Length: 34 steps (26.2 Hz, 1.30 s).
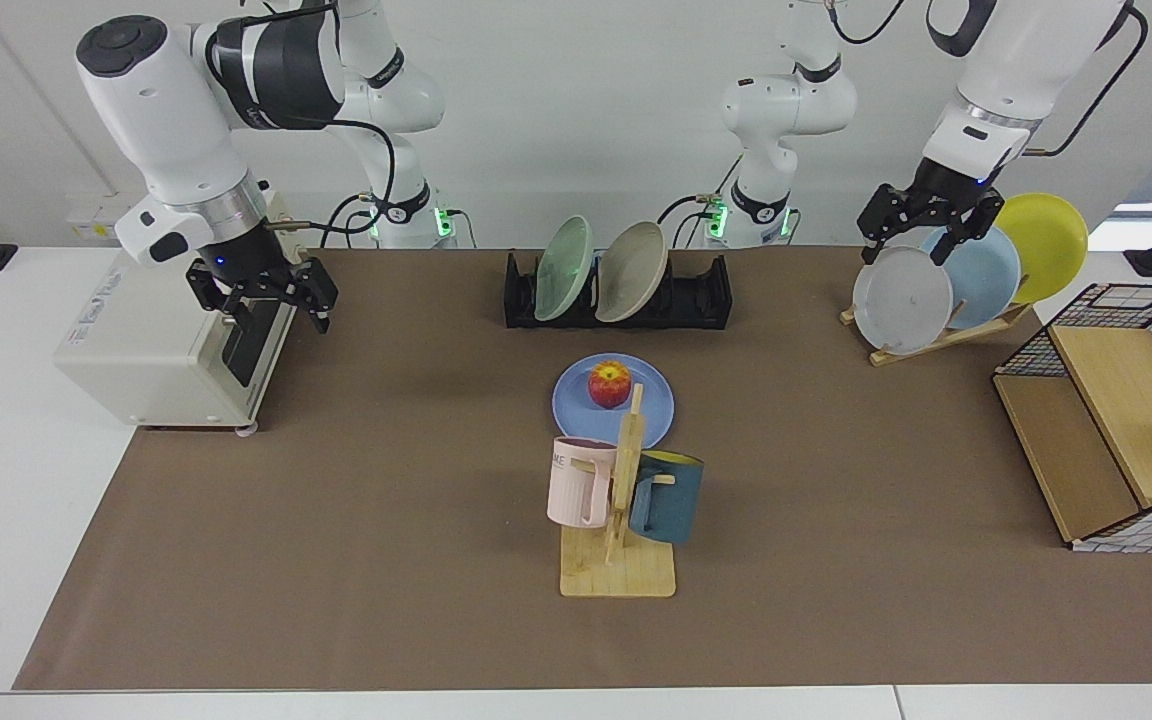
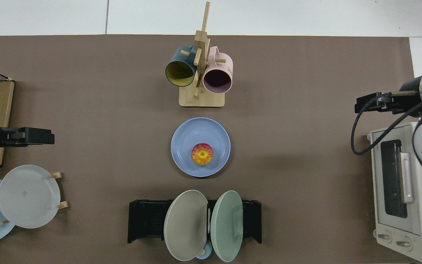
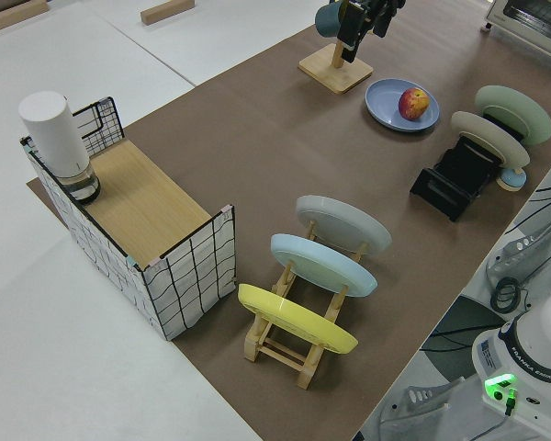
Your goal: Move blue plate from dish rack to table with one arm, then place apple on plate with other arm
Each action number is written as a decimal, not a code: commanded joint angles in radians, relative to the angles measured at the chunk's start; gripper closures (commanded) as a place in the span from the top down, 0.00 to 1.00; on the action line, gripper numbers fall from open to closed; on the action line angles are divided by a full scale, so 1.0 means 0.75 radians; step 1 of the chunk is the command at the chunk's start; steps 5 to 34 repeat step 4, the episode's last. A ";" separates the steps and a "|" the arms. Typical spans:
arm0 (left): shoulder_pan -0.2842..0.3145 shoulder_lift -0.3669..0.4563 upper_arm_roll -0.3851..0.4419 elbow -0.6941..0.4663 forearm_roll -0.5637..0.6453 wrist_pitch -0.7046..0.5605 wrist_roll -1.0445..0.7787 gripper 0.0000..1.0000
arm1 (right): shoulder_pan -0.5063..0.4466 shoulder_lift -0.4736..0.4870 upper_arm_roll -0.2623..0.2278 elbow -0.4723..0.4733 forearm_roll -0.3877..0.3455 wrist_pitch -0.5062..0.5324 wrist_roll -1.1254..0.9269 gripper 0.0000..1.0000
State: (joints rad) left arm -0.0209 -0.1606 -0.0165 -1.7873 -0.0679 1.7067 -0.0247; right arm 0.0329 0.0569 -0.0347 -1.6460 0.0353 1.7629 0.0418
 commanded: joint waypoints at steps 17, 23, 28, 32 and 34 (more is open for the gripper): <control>-0.003 -0.007 0.006 0.017 -0.008 -0.032 0.000 1.00 | -0.017 0.004 0.020 0.021 -0.033 -0.088 -0.025 1.00; -0.003 -0.007 0.006 0.017 -0.008 -0.032 0.000 1.00 | -0.017 0.004 0.020 0.021 -0.033 -0.088 -0.025 1.00; -0.003 -0.007 0.006 0.017 -0.008 -0.032 0.000 1.00 | -0.017 0.004 0.020 0.021 -0.033 -0.088 -0.025 1.00; -0.003 -0.007 0.006 0.017 -0.008 -0.032 0.000 1.00 | -0.017 0.004 0.020 0.021 -0.033 -0.088 -0.025 1.00; -0.003 -0.007 0.006 0.017 -0.008 -0.032 0.000 1.00 | -0.017 0.004 0.020 0.021 -0.033 -0.088 -0.025 1.00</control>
